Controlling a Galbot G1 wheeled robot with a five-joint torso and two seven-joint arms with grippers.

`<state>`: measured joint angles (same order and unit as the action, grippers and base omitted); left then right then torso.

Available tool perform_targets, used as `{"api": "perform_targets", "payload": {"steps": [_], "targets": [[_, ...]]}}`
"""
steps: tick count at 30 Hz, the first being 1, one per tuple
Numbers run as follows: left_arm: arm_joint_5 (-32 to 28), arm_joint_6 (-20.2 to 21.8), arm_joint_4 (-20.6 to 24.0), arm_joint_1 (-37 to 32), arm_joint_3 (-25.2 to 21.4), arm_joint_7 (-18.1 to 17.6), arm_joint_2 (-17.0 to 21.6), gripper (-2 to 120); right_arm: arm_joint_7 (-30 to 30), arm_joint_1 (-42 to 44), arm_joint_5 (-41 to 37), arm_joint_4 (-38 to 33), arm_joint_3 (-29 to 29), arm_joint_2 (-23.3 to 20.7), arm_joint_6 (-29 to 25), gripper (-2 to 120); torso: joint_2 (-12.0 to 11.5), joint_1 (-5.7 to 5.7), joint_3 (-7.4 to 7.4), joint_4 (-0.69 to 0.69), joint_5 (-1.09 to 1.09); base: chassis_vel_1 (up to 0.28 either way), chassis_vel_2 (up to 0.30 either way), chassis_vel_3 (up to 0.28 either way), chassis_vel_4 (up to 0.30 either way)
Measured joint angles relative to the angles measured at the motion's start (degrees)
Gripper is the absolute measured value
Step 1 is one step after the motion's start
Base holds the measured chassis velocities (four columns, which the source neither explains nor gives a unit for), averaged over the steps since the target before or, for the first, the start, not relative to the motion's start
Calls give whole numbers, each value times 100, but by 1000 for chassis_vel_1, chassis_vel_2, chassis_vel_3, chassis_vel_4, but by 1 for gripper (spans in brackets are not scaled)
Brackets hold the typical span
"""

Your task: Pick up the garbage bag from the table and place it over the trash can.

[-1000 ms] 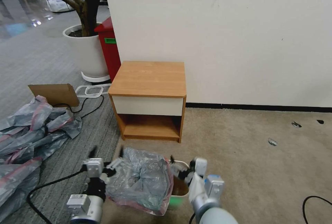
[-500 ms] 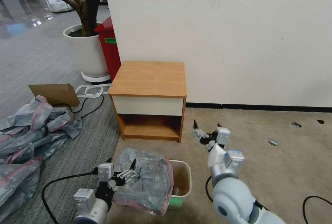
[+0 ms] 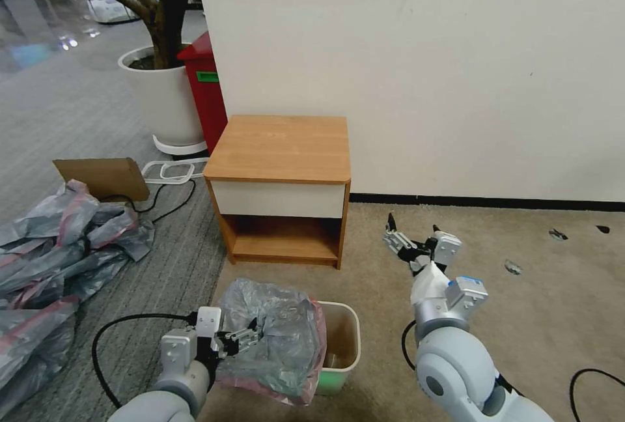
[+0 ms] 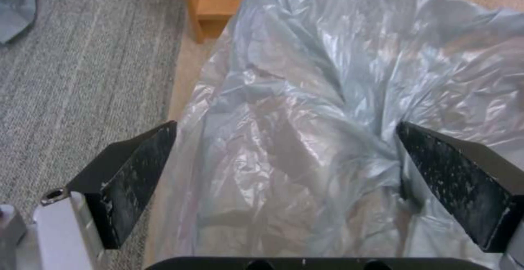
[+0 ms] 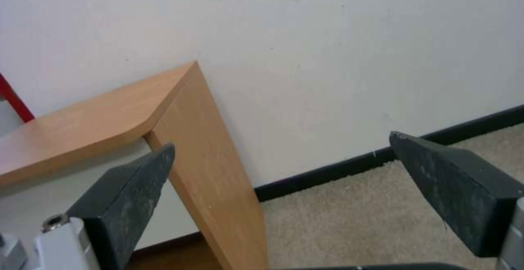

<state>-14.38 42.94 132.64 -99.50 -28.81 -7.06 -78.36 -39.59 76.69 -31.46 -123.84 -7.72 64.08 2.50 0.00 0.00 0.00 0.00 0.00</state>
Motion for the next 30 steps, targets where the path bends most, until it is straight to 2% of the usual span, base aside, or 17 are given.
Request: {"api": "perform_targets", "payload": {"steps": [4, 11, 15, 20, 24, 25, 28, 30], "targets": [[-69, -18, -164, 79, 4, 27, -3, 100, -5, 30, 3, -7, -17, 24, -12, 100, 0, 0, 0, 0, 0, 0, 0, 0, 0], [-392, -45, -484, 270, 86, 278, -42, 100, -16, 138, 31, -20, -66, 61, -68, 100, 0, 0, 0, 0, -1, 0, 0, 0, 0], [-526, -56, -760, 420, 115, 320, -89, 96, -25, 215, 34, -81, -173, 13, -105, 100, 0, 0, 0, 0, -1, 0, 0, 0, 0], [-525, -63, -873, 442, 118, 321, -90, 93, -32, 225, 33, -102, -244, 5, -119, 100, 0, 0, 0, 0, -1, 0, 0, 0, 0], [-518, -75, -940, 469, 101, 364, -52, 75, -36, 281, 34, -81, -267, 32, -155, 100, 0, 0, 0, 1, 1, 0, 0, 0, 0], [-518, -75, -940, 469, 101, 364, -52, 75, -36, 281, 34, -81, -267, 32, -155, 100, 0, 0, 0, 1, 1, 0, 0, 0, 0], [-508, -105, -1020, 490, 100, 439, -31, 61, -36, 307, 47, -86, -252, 62, -169, 100, 0, 0, -1, 1, 4, 0, 0, 0, 0], [-506, -108, -1036, 493, 109, 456, -32, 58, -36, 308, 51, -93, -249, 66, -170, 100, 0, 0, -1, 2, 4, 0, 0, 0, 0]]}}
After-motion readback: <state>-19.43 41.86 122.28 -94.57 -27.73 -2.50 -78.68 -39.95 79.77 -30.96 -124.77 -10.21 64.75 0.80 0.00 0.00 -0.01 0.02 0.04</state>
